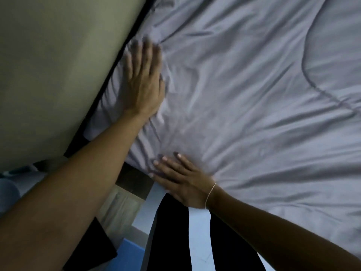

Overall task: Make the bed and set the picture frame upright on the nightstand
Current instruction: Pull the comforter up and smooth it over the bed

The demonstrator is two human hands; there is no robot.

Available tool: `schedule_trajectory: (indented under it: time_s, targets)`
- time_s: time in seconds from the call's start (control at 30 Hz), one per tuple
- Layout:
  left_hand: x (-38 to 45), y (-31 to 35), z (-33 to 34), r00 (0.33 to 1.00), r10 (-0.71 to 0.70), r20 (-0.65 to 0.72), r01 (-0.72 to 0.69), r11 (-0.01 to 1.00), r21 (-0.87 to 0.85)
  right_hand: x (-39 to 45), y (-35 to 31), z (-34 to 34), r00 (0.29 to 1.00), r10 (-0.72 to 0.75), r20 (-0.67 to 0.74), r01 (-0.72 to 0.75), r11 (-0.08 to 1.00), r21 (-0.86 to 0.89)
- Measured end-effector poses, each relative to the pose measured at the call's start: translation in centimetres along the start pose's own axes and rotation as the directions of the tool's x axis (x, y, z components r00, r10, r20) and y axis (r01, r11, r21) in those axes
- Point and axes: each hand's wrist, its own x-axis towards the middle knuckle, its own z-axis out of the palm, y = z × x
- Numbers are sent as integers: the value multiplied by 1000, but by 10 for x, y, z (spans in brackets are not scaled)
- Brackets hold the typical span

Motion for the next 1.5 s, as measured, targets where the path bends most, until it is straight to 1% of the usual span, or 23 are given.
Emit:
schedule_trajectory:
  time_s: [0.03, 0.07, 0.13, 0.2, 0.27, 0.33, 0.37, 0.43, 0.6, 0.67, 0.77, 0.87, 0.9, 0.97, 1.03, 1.1, 1.13, 1.2, 1.23, 1.3, 1.37, 1.4, 1.5]
  targets:
    - [12, 14, -7, 996, 88, -8, -88, 996, 17, -3, 6, -6, 999, -3, -45, 3, 1000, 8]
    - [26, 26, -13, 987, 163, -12, -163, 986, 27, -5, 16, -13, 993, 40, -107, -38, 999, 18]
    - [57, 44, -16, 972, 236, 6, -236, 972, 16, -11, 48, -30, 949, 209, -234, -208, 978, 29]
    - [85, 46, -11, 973, 227, 44, -227, 974, 7, -21, 91, -42, 868, 387, -310, -411, 912, -11]
    - [102, 35, -1, 979, 191, 69, -191, 982, -4, -33, 128, -49, 768, 557, -317, -598, 801, -41]
    - [108, 21, 5, 981, 181, 71, -181, 983, -18, -41, 142, -51, 679, 678, -281, -713, 701, -30]
    - [108, 18, 8, 982, 175, 67, -174, 984, -22, -43, 140, -48, 666, 700, -258, -730, 682, -37]
    - [106, 17, 11, 989, 135, 55, -134, 991, -25, -42, 122, -38, 694, 687, -213, -710, 702, -50]
    - [93, 22, 9, 998, 31, 63, -26, 996, -81, -47, 47, -12, 803, 583, -125, -586, 810, 14]
    - [81, 19, 8, 997, 21, 71, -13, 994, -113, -53, 23, -3, 850, 518, -100, -519, 854, 10]
    - [45, 9, 13, 997, -2, 80, 11, 994, -112, -64, 3, 6, 913, 404, -48, -403, 915, 23]
    - [-10, -2, 20, 992, -101, 78, 109, 990, -95, -79, -4, 8, 963, 270, -23, -269, 963, 30]
    - [-30, -4, 21, 985, -150, 79, 157, 983, -92, -83, -5, 6, 966, 256, -44, -254, 966, 48]
    - [-67, 0, 25, 968, -237, 85, 245, 965, -94, -94, -1, -1, 944, 311, -111, -301, 948, 99]
    - [-96, 10, 29, 944, -315, 96, 324, 941, -100, -106, 10, -9, 885, 429, -178, -413, 902, 124]
    - [-117, 24, 30, 919, -382, 98, 390, 916, -94, -118, 25, -14, 802, 548, -238, -538, 836, 111]
    - [-125, 32, 30, 916, -389, 102, 398, 913, -91, -124, 32, -15, 763, 595, -254, -592, 800, 98]
    - [-142, 51, 30, 940, -319, 119, 329, 941, -76, -136, 40, -12, 723, 650, -235, -656, 752, 64]
    - [-151, 60, 31, 957, -259, 128, 268, 961, -60, -142, 40, -9, 726, 655, -209, -663, 748, 42]
    - [-171, 74, 34, 972, -194, 134, 200, 979, -33, -153, 33, -2, 778, 610, -147, -619, 785, -17]
    - [-186, 81, 37, 966, -217, 142, 223, 974, -26, -163, 23, 4, 848, 525, -76, -529, 847, -52]
    - [-191, 83, 37, 960, -232, 154, 238, 971, -23, -166, 20, 6, 871, 490, -40, -492, 869, -57]
    - [-205, 91, 33, 953, -231, 194, 238, 971, -13, -173, 16, 1, 902, 431, 17, -430, 902, -33]
